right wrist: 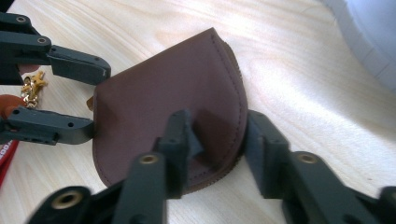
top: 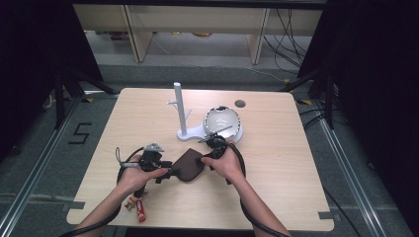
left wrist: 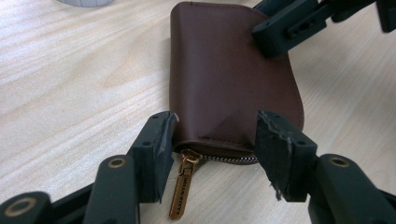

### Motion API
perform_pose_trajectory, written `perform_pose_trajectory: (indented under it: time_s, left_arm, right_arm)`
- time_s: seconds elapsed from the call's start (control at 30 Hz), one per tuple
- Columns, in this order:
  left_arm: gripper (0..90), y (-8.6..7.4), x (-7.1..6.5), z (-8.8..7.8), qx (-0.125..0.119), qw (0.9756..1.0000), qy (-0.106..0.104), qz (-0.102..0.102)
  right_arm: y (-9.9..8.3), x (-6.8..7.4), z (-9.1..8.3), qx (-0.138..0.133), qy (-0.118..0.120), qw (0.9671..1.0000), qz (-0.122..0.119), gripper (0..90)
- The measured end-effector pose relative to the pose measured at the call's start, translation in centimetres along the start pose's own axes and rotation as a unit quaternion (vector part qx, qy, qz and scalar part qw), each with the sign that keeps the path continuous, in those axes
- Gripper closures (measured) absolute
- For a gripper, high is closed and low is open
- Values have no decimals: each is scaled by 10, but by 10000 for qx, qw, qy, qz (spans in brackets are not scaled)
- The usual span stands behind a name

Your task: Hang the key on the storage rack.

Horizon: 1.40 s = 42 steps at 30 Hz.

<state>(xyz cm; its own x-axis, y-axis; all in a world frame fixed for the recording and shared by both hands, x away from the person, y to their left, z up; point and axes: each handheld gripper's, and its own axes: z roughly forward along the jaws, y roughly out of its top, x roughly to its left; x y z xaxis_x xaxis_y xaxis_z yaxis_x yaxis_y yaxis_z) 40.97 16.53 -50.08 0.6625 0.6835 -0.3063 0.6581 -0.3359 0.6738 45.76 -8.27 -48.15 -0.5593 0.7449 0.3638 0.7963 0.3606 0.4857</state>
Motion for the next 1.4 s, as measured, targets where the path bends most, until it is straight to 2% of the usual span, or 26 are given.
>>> perform_pose_trajectory:
  time_s: [0.03, 0.07, 0.17, 0.23, 0.3, 0.33, 0.37, 0.4, 0.43, 0.47, 0.53, 0.57, 0.6, 0.63, 0.7, 0.73, 0.8, 0.83, 0.87, 0.9, 0.93, 1.13, 1.2, 1.33, 1.37, 1.4]
  left_arm:
    - [455, -1, 0, 0, -21, 10000, 14, -4]
    - [454, -1, 0, 0, -60, 10000, 33, -20]
    - [448, -1, 1, -4, -85, 9999, -69, -37]
    - [433, 0, 0, -8, -247, 9996, -85, -110]
    - [417, 1, 0, -16, -423, 9991, -69, -61]
    - [414, 1, 0, -21, -505, 9987, -23, -48]
    - [411, 1, 0, -26, -581, 9983, -48, -48]
    - [410, 1, 0, -31, -652, 9979, -26, -43]
    - [409, 1, 0, -36, -732, 9973, -9, -24]
    - [408, 0, 0, -41, -798, 9968, -9, -34]
    - [407, -2, 0, -50, -940, 9956, 7, -49]
    - [407, -3, 1, -54, -1002, 9949, 42, -64]
    - [407, -4, 1, -59, -1056, 9944, 68, -47]
    - [406, -5, 2, -63, -1124, 9936, 92, -53]
    - [405, -8, 3, -71, -1240, 9921, 161, -83]
    - [405, -10, 4, -75, -1269, 9917, 190, -95]
    - [403, -14, 6, -82, -1335, 9906, 267, -121]
    - [403, -16, 7, -84, -1424, 9893, 293, -155]
    - [403, -18, 7, -87, -1413, 9892, 356, -179]
    - [402, -21, 8, -88, -1477, 9881, 381, -209]
    - [402, -24, 9, -91, -1462, 9882, 395, -216]
    - [399, -38, 13, -98, -1603, 9845, 634, -329]
    - [399, -41, 15, -100, -1627, 9836, 682, -374]
    - [395, -47, 18, -102, -1665, 9824, 731, -434]
    - [395, -48, 19, -102, -1676, 9818, 770, -444]
    - [395, -49, 19, -102, -1673, 9817, 771, -474]
  right_arm:
    - [0, 3, -3, 26, 20, 9999, 138, 713]
    - [1, 3, -5, -48, 0, 10000, -2, 730]
    - [3, 9, -13, -88, 37, 9999, -123, 767]
    - [4, 13, -19, -165, 107, 9997, -177, 815]
    - [5, 16, -26, -209, 206, 9993, -244, 834]
    - [5, 19, -28, -277, 90, 9990, -342, 836]
    - [5, 24, -31, -228, 148, 9993, -268, 838]
    - [5, 23, -32, -315, 82, 9983, -494, 840]
    - [5, 27, -35, -245, 72, 9990, -378, 843]
    - [5, 25, -36, -391, 141, 9970, -659, 846]
    - [5, 29, -43, -431, 117, 9967, -683, 852]
    - [5, 29, -47, -433, 25, 9961, -771, 853]
    - [4, 31, -51, -385, -127, 9970, -665, 854]
    - [4, 31, -55, -426, -179, 9962, -735, 855]
    - [2, 28, -63, -413, -314, 9961, -709, 856]
    - [1, 26, -67, -476, -243, 9954, -791, 856]
    - [-2, 23, -74, -530, -330, 9953, -735, 857]
    - [-3, 20, -79, -558, -385, 9949, -750, 857]
    - [-4, 20, -84, -592, -401, 9953, -659, 857]
    - [-5, 17, -90, -594, -534, 9947, -641, 857]
    - [-6, 17, -95, -650, -533, 9946, -611, 856]
    - [-6, 11, -128, -824, -721, 9927, -500, 857]
    - [-5, 10, -133, -861, -676, 9926, -522, 857]
    - [2, 6, -151, -1190, -840, 9881, -500, 857]
    - [5, 4, -156, -1292, -879, 9855, -666, 857]
    - [8, 3, -161, -1284, -922, 9851, -680, 857]
